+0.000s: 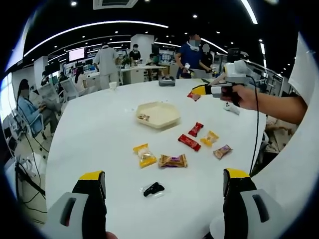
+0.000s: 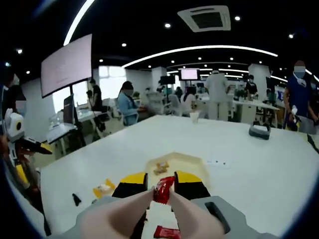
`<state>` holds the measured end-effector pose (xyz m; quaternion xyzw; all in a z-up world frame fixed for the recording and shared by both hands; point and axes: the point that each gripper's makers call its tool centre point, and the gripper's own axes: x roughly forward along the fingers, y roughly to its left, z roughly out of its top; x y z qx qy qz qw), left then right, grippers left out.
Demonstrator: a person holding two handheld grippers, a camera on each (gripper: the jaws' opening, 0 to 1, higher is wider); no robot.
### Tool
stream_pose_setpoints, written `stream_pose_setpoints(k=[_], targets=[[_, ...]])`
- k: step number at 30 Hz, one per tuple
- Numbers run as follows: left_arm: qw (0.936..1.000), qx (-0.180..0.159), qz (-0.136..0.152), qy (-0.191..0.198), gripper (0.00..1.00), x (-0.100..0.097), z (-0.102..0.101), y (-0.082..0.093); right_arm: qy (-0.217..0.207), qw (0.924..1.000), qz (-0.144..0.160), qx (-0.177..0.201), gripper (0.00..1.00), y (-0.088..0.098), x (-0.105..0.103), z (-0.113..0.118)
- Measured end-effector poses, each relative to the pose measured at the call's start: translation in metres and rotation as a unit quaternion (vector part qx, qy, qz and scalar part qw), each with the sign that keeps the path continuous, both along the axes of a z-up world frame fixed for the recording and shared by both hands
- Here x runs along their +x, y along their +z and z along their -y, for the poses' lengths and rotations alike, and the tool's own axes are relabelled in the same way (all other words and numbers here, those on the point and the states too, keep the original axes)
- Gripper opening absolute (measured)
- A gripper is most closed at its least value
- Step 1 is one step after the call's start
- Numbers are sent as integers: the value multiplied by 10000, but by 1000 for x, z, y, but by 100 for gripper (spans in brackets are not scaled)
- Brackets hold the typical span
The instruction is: Place the target food into the container with the food tongs after gripping and lifting it, then release it inside without dropping or visibly crushing the food.
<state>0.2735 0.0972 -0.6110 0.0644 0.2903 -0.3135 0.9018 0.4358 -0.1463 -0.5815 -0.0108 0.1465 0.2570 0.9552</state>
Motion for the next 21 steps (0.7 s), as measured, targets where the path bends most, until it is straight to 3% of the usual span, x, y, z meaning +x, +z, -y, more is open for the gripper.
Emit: stream_pose_setpoints(k=[13, 21], targets=[[10000, 47, 9, -21, 99, -2, 1, 1, 181, 9998, 84, -7, 19, 7, 14, -14], [9999, -105, 34, 120, 99, -1, 0, 1, 342, 9993, 1, -140, 19, -3, 19, -17]])
